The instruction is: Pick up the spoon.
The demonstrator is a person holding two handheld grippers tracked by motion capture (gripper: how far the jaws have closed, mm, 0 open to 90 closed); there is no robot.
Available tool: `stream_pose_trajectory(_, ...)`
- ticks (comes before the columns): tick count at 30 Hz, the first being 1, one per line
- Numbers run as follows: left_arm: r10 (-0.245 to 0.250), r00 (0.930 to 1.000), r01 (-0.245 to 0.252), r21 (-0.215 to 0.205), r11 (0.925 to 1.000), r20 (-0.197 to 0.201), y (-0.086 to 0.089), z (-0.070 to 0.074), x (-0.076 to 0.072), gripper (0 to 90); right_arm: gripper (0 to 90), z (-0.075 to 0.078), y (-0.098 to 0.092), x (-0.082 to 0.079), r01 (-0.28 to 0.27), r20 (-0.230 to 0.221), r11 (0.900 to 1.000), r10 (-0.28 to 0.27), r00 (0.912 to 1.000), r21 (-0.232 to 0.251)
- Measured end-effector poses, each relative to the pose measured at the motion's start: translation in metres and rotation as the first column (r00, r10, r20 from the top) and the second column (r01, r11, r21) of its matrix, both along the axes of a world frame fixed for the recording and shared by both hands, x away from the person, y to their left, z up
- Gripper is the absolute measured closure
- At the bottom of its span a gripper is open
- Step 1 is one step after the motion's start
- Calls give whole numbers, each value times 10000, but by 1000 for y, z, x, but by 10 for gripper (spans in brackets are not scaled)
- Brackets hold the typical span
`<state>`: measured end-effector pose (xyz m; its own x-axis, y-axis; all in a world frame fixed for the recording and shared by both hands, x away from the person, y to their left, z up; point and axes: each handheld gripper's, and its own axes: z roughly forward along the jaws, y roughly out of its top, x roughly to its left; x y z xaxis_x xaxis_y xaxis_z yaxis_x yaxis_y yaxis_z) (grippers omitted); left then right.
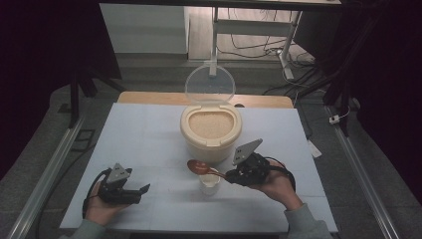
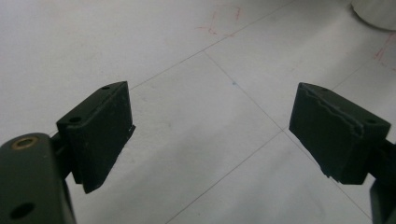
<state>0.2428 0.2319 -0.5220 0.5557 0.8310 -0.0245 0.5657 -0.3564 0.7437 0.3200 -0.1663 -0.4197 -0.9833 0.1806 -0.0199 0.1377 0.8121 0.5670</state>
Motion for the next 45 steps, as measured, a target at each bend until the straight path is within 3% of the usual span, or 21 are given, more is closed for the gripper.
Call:
stream_pose_trajectory(5,-250,9996,252,-179,9995,130,-5,11,-2,133,792,0,1,0,-41,14,10000,41,10000,1)
stream_pose_trajectory(11,-1240,9913,1254,-287,9917,443,-26,38,-4,137,792,1,4,1,-128,86,9999,128,9999,73)
stream_pose_trajectory(17,-2272,9718,2289,-221,9732,634,-49,59,-5,153,792,1,9,-1,-286,160,9996,285,9995,66)
stream_pose_trajectory(20,-2763,9583,2782,-160,9604,726,-60,67,-5,171,792,1,12,-1,-349,190,9994,349,9992,3)
stream_pose_trajectory(32,-3666,9251,3666,182,9302,988,-93,90,6,187,791,-1,24,-3,-654,216,9978,656,9976,-72)
stream_pose_trajectory(34,-3820,9191,3806,333,9242,966,-99,94,7,194,791,-1,26,-4,-720,214,9973,724,9971,-164)
stream_pose_trajectory(37,-4168,9043,4120,671,9087,917,-109,101,8,223,792,-1,28,-4,-779,240,9968,783,9966,-164)
stream_pose_trajectory(41,-4499,8914,4436,988,8908,541,-121,107,12,254,791,-3,34,-6,-973,270,9952,977,9949,-129)
stream_pose_trajectory(45,-4866,8736,4814,1350,8660,59,-135,108,17,284,791,-3,38,-8,-1093,346,9938,1100,9933,-221)
